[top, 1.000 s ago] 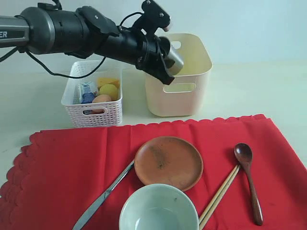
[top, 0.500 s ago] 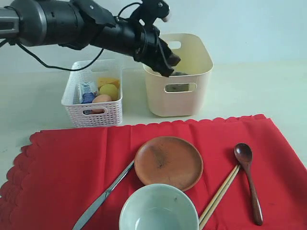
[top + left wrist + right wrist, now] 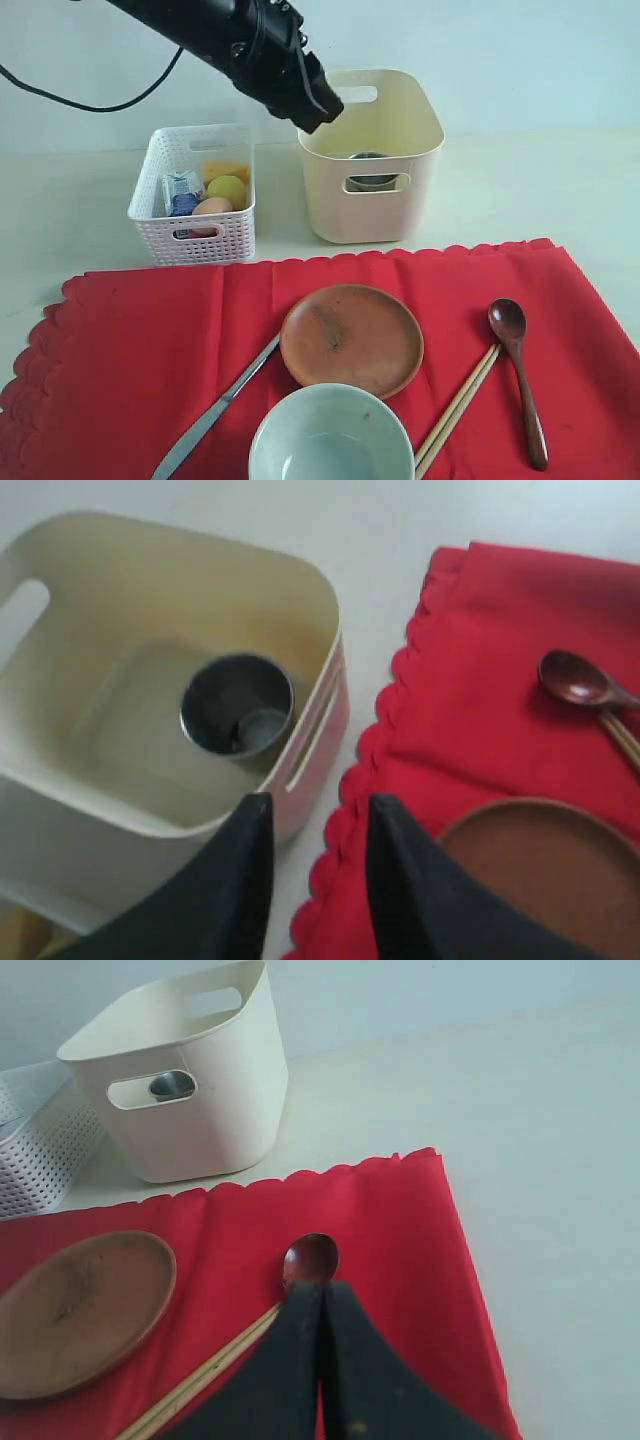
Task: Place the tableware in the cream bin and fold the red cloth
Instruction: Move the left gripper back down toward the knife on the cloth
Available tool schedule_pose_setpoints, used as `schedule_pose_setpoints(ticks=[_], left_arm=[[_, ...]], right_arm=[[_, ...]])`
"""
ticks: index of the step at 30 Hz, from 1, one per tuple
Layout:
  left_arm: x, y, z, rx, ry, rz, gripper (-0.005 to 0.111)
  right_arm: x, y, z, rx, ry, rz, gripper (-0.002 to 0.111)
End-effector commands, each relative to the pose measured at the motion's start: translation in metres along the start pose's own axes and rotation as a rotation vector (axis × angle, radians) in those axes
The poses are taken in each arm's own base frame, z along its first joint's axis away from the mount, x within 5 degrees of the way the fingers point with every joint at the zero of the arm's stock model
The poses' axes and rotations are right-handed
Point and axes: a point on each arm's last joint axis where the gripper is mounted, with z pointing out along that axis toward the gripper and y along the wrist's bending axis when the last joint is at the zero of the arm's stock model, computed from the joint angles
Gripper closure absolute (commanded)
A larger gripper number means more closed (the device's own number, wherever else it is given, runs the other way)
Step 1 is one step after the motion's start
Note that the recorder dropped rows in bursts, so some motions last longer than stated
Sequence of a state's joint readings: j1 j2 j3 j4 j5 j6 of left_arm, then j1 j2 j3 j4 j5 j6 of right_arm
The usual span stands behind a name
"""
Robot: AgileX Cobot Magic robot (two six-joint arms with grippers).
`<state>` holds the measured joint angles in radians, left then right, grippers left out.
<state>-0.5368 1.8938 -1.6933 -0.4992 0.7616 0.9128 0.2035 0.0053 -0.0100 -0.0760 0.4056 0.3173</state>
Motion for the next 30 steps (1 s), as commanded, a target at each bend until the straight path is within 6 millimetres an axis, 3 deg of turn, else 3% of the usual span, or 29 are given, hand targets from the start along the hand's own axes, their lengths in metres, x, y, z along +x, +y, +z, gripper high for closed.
schedule_pose_setpoints(ticks=[1, 3, 13, 30], left_arm=[[0.004, -0.002, -0.012, -0.005, 0.107, -0.030, 0.094], [0.006, -0.004, -0.016, 0.008, 0.136, -0.048, 0.107], [0.016, -0.015, -0.029, 0.066, 0.261, -0.184, 0.107], [0.069, -0.059, -0.066, 0.037, 0.274, -0.255, 0.107]], right_arm=[[-0.001, 0.000, 0.000, 0.003, -0.016, -0.005, 0.108], [-0.001, 0.000, 0.000, 0.003, -0.016, -0.005, 0.108], [-0.001, 0.000, 0.000, 0.003, -0.016, -0.005, 0.108], [-0.001, 0.000, 0.000, 0.003, -0.016, -0.005, 0.108]])
